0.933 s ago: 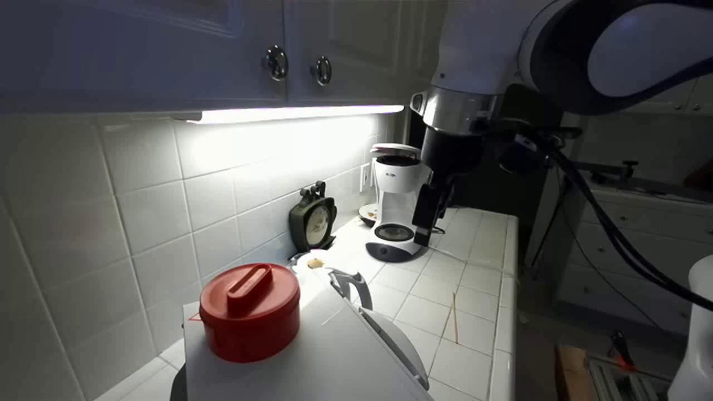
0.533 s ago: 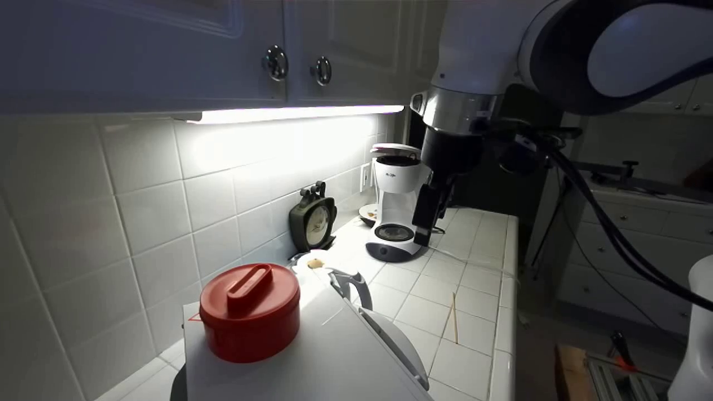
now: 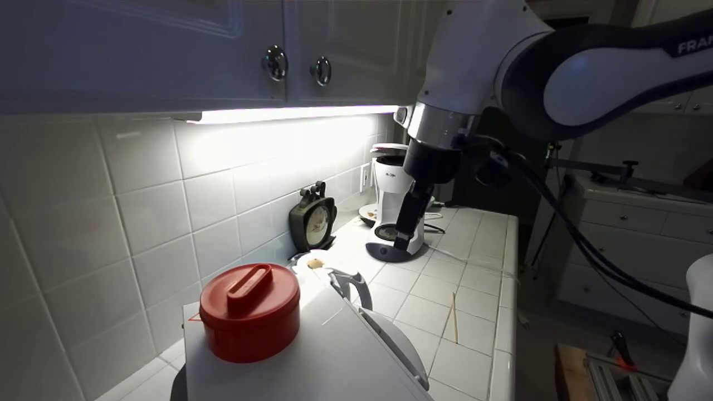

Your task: Turn the top switch on the oven grill to the left then to the right

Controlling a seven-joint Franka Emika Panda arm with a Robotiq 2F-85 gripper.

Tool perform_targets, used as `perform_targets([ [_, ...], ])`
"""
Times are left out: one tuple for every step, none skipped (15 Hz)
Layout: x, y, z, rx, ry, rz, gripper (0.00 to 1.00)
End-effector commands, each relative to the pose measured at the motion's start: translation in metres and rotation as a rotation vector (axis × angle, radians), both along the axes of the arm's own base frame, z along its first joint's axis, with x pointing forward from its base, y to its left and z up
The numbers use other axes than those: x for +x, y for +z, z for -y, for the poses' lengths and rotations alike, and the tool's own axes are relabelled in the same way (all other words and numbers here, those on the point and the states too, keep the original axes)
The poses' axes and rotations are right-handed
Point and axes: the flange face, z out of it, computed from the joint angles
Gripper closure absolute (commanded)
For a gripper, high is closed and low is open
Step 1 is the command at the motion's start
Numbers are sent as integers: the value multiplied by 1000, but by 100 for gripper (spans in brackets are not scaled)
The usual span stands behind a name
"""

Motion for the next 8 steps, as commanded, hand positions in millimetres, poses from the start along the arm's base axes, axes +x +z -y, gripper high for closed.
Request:
perform_targets([
  [16, -24, 5, 60, 120, 22, 0],
  [21, -30, 5, 83, 166, 29, 0],
  [24, -36, 5, 101, 206, 30, 0],
  [27, -42, 5, 124, 251, 18, 0],
  [29, -48, 6, 133, 282, 7, 0],
  [32, -54, 10, 140, 330, 5, 0],
  [35, -60, 13, 125, 350, -10, 0],
  [38, -65, 18, 120, 386, -19, 0],
])
